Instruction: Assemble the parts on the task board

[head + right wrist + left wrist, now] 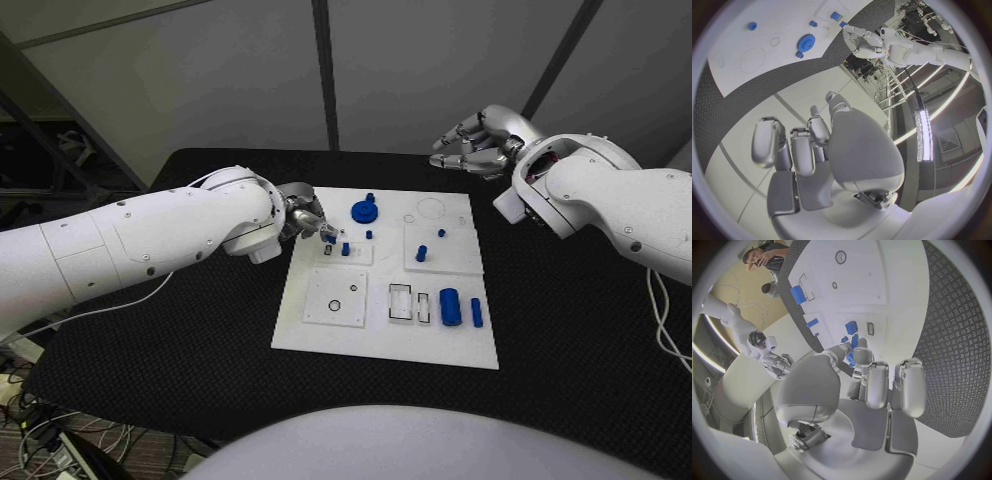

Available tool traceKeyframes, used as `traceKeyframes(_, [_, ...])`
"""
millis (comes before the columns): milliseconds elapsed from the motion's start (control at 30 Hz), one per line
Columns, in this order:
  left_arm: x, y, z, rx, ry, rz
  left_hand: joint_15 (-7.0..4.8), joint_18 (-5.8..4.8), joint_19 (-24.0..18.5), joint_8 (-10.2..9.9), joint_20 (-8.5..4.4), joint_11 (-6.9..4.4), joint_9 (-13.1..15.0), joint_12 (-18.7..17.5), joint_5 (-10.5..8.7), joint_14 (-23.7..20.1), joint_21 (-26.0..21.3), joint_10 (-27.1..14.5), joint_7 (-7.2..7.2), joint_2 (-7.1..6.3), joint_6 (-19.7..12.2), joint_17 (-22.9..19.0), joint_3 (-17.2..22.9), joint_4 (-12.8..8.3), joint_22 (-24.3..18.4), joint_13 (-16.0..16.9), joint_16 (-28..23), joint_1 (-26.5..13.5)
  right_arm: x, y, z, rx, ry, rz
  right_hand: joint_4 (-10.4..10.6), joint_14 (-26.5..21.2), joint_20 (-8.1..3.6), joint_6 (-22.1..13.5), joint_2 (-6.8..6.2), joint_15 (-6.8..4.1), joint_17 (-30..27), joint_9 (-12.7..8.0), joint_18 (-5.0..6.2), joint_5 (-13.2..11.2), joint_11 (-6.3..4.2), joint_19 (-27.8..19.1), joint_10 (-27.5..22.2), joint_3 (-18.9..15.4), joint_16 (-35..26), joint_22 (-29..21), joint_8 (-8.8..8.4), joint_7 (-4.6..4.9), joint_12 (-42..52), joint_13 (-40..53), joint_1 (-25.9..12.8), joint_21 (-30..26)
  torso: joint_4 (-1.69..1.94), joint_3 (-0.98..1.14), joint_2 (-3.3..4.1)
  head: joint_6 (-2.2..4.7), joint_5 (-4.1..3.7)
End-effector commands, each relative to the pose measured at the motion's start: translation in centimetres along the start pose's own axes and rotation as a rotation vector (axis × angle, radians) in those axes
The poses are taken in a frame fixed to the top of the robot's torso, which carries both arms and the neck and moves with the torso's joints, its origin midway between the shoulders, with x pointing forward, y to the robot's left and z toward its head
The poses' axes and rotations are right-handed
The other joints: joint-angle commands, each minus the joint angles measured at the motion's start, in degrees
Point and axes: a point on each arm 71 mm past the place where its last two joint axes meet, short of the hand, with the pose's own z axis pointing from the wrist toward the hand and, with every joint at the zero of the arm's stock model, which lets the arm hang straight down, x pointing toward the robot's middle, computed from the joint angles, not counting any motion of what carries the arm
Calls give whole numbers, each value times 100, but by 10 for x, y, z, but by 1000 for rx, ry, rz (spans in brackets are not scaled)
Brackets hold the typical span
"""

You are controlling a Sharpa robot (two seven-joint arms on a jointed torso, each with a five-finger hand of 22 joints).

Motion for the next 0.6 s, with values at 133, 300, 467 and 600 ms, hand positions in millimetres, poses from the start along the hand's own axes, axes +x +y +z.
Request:
traceKeyframes(133, [-2,3,0,-24,-56,42,-49,-113,88,25,-25,-23,37,-40,107,363,15,81,-1,-64,57,795,806,-729,800,-16,40,-1,-1,1,0,-7,-2,-3,35,450,-15,-43,-5,-22,898,-3,70,34,-5,-34,-13,-3,-16,-3,25,-7,-19,2,-34,-34,-7,2,1,21,-25])
traceKeyframes(300, [3,4,2,-30,-53,59,-52,-116,95,31,-29,-26,54,-36,154,362,22,99,-3,-85,62,794,841,-737,809,-5,38,-23,-1,1,0,-8,-3,-3,35,450,-15,-43,-5,-22,898,-3,70,34,-5,-34,-13,-3,-16,-3,25,-7,-19,2,-34,-34,-1,-1,7,12,-34])
traceKeyframes(467, [5,7,3,-39,-44,74,-55,-118,101,37,-33,-29,74,-36,219,362,29,116,-6,-107,69,795,877,-748,819,1,38,-44,-1,1,-1,-8,-4,-3,35,450,-15,-43,-5,-22,898,-3,70,34,-5,-34,-13,-3,-16,-3,25,-7,-19,2,-34,-34,-2,1,9,-4,-25])
traceKeyframes(600, [7,9,4,-45,-29,86,-57,-119,103,42,-35,-31,88,-38,271,363,31,127,-8,-123,74,795,898,-753,822,5,39,-62,-2,1,-1,-8,-4,-3,35,450,-15,-43,-5,-22,898,-3,70,34,-5,-34,-13,-3,-16,-3,25,-7,-19,2,-34,-34,-1,1,9,-19,-26])
